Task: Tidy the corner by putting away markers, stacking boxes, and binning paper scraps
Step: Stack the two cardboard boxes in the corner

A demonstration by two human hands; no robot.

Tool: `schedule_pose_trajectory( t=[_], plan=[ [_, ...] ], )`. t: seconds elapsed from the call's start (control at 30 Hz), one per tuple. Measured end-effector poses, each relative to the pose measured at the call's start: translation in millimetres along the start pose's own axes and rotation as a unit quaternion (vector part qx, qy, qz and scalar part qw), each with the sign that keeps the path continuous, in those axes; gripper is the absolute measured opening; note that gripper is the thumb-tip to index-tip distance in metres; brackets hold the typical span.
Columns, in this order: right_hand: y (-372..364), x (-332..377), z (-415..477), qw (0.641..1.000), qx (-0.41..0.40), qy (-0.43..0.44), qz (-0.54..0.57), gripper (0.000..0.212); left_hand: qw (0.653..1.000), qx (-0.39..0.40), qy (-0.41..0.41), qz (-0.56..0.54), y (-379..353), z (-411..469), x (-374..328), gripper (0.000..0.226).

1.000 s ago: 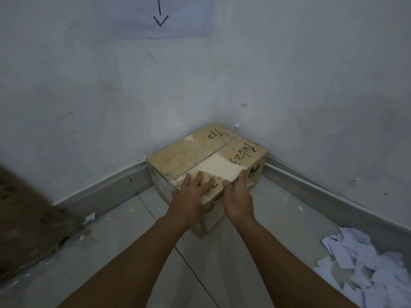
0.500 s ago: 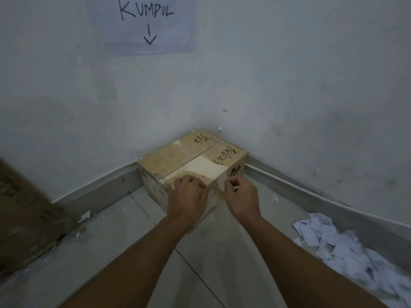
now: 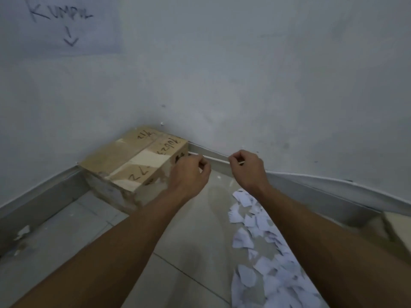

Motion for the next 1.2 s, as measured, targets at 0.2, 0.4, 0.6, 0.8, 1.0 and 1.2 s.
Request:
schedule_pose_trajectory(
  t=[0.2, 0.4, 0.6, 0.8, 1.0, 1.2],
  plan=[
    [81.6, -38.0, -18.8, 0.997, -0.045, -0.05, -0.034, 0.015, 0.994, 0.039, -0.095, -0.023, -44.7, -15.2, -69.7, 0.016],
    [160.6, -81.6, -64.9, 0.987, -0.096, -0.1, -0.079, 0.015, 0.98, 0.117, -0.153, -0.054, -95.7, -44.5, -140.2, 0.015],
    [229.0, -119.1, -121.5, 0.972, -0.124, -0.16, -0.122, 0.016, 0.961, 0.191, -0.188, -0.076, -147.3, -88.2, -196.2, 0.016],
    [289.4, -152.0, -183.5, 0.953, -0.141, -0.207, -0.169, 0.016, 0.93, 0.268, -0.234, -0.092, -201.5, -138.9, -243.7, 0.018],
    [327.8, -177.6, -229.0, 0.937, -0.152, -0.252, -0.187, 0.015, 0.904, 0.31, -0.277, -0.096, -235.2, -180.1, -277.8, 0.02],
    [347.1, -194.6, -261.0, 0.923, -0.173, -0.282, -0.196, 0.014, 0.898, 0.368, -0.23, -0.072, -267.6, -221.7, -295.9, 0.03]
  ],
)
Point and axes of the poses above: each hand's wrist, its own z-axis towards the middle knuckle, its own y-axis out of the back of the hand, x = y × z, the point moved 2 cm from there along z, towards the middle knuckle, and after that the axes turned 7 degrees about y, right-handed, at the moved point
